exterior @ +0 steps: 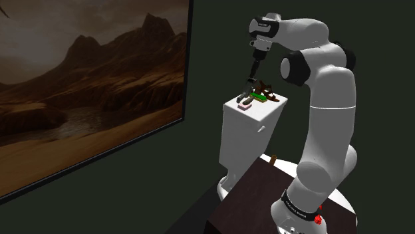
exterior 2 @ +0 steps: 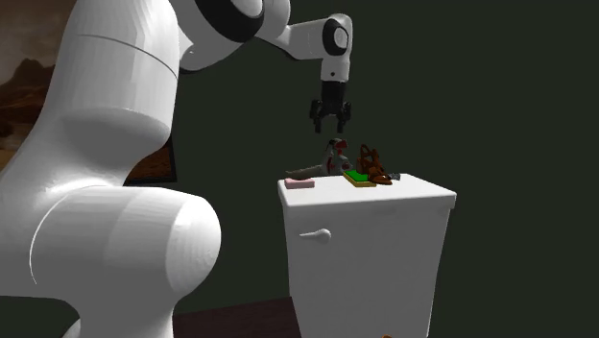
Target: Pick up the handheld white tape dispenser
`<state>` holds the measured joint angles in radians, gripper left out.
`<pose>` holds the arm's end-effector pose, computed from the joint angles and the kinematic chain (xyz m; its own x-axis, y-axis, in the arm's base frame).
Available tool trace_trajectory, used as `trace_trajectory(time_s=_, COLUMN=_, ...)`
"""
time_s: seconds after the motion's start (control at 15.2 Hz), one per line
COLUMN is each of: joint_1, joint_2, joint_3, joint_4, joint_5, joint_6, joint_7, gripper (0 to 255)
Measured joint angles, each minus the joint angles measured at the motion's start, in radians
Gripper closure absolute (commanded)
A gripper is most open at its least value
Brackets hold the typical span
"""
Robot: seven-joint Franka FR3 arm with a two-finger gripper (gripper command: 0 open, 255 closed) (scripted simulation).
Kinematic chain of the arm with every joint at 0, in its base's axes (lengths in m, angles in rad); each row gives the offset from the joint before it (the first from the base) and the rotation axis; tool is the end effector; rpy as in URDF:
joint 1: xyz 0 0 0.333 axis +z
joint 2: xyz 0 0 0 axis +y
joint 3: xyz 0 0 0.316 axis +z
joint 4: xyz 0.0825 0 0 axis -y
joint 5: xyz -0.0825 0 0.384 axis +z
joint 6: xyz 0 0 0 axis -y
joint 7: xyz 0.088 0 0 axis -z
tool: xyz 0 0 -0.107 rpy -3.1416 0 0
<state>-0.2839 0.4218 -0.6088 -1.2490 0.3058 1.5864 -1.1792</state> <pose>0.4996 -0.4389 0.5542 0.9480 0.3129 0.0585 0.3154 -0.9481 -0.0398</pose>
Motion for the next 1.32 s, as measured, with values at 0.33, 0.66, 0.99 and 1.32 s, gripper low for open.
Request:
trace_trajectory(time_s=0.33, joint_1=0.022, joint_2=-0.014, joint_3=-0.012, joint_4=-0.028, joint_5=0.008, joint_6=0.009, joint_7=0.049, gripper=255)
trace_trajectory(time_s=0.66, joint_1=0.019, joint_2=-0.008, joint_3=-0.013, joint_4=-0.013, joint_5=0.009, joint_6=0.000, joint_7=0.063, gripper=255)
trace_trajectory(time_s=0.99, joint_1=-0.034, joint_2=-0.003, joint_3=-0.003, joint_4=-0.011, joint_5=0.064, joint_6=0.000, joint_7=-0.028, gripper=0)
trace_trajectory(time_s=1.32, joint_1=-0.143, joint_2=0.028, joint_3=0.022, joint_4=-0.010, joint_5=0.180, joint_6=0.028, joint_7=-0.216, gripper=0)
